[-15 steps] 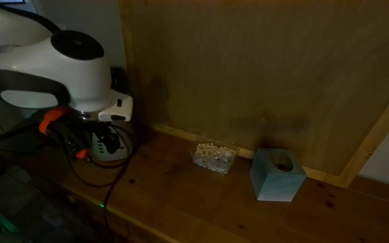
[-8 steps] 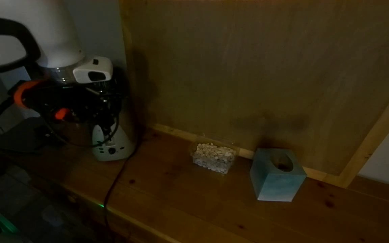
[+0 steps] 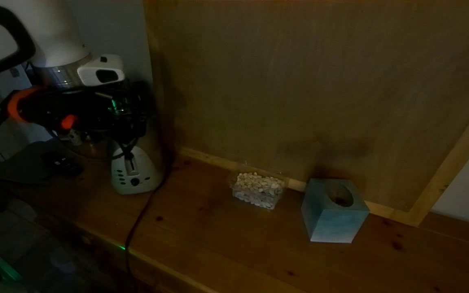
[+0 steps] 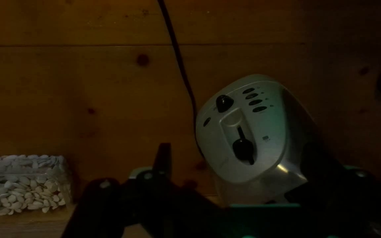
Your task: Press a button on the toaster
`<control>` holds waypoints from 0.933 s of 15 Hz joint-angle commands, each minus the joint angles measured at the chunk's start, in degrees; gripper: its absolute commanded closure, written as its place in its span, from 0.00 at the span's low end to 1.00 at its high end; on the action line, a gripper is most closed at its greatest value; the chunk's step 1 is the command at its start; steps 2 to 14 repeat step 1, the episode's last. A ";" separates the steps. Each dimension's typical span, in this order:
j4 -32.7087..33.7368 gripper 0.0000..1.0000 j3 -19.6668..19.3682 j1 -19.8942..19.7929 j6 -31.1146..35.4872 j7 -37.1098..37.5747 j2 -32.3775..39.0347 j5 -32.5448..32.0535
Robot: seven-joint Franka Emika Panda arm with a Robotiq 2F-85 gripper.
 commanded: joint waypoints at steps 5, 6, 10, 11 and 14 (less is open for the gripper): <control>0.12 0.00 -1.69 1.98 -0.20 1.28 -0.25 -1.47; 0.12 0.00 -1.69 1.98 -0.20 1.28 -0.25 -1.47; 0.12 0.00 -1.69 1.98 -0.20 1.28 -0.25 -1.47; 0.12 0.00 -1.69 1.98 -0.20 1.28 -0.25 -1.47; 0.12 0.00 -1.69 1.98 -0.20 1.28 -0.25 -1.47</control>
